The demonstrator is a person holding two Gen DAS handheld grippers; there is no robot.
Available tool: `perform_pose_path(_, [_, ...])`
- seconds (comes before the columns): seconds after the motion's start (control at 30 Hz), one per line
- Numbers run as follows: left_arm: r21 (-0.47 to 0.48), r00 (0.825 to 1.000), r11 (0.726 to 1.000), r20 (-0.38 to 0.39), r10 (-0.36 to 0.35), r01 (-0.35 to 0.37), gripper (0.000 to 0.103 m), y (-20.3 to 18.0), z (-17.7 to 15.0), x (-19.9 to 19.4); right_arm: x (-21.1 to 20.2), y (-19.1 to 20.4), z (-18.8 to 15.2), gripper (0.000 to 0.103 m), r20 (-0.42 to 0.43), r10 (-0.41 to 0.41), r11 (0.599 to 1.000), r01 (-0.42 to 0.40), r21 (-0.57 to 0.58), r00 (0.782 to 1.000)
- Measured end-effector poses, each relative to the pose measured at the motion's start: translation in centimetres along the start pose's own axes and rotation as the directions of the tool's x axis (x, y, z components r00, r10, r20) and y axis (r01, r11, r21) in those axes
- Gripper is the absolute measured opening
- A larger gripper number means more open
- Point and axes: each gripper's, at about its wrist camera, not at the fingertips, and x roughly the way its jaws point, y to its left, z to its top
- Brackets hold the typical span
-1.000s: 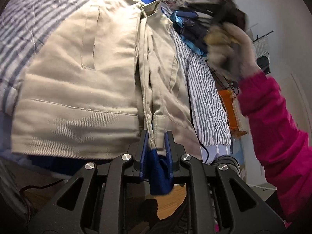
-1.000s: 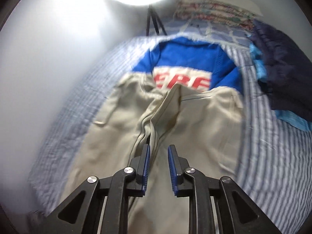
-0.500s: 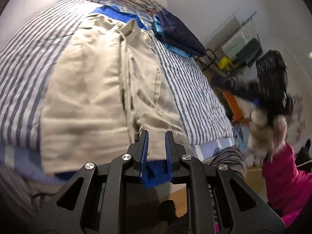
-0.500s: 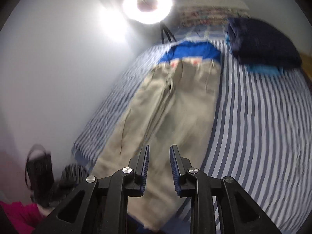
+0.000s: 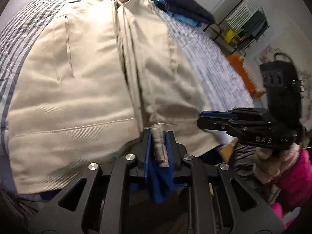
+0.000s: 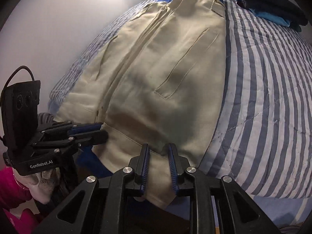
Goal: Fold large clothes
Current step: 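Release the jacket with both tools and move them to the blue hem, then grasp the blue hem band with both tools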
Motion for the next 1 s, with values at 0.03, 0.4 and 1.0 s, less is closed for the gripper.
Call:
perform_pose_path(0.03, [-0.008,1.0,1.0,0.017,-0.005,0.005,0.017,0.1,0.1,-0.9,-0.8,-0.2,0.1,0.021,0.02,0.021,1.0,-0.022,0.012,1.0])
perform_pose_path(0.4, [-0.133,0.991,0.991,0.131,0.029,-0.012,0.026,5.3,1.3,-9.8,-5.0,-3.1,-2.7,0.051,0.103,0.056,0.985,-0.072,0.157,0.993])
perform_pose_path(1.0, [-0.363,0.99,0.924,0.035,0.139,-0.117,0.062,13.0,1.0,-7.4,0.3,-4.7,-3.4,0.054,0.048,0.249,0.929,-0.252,0.269,0.967])
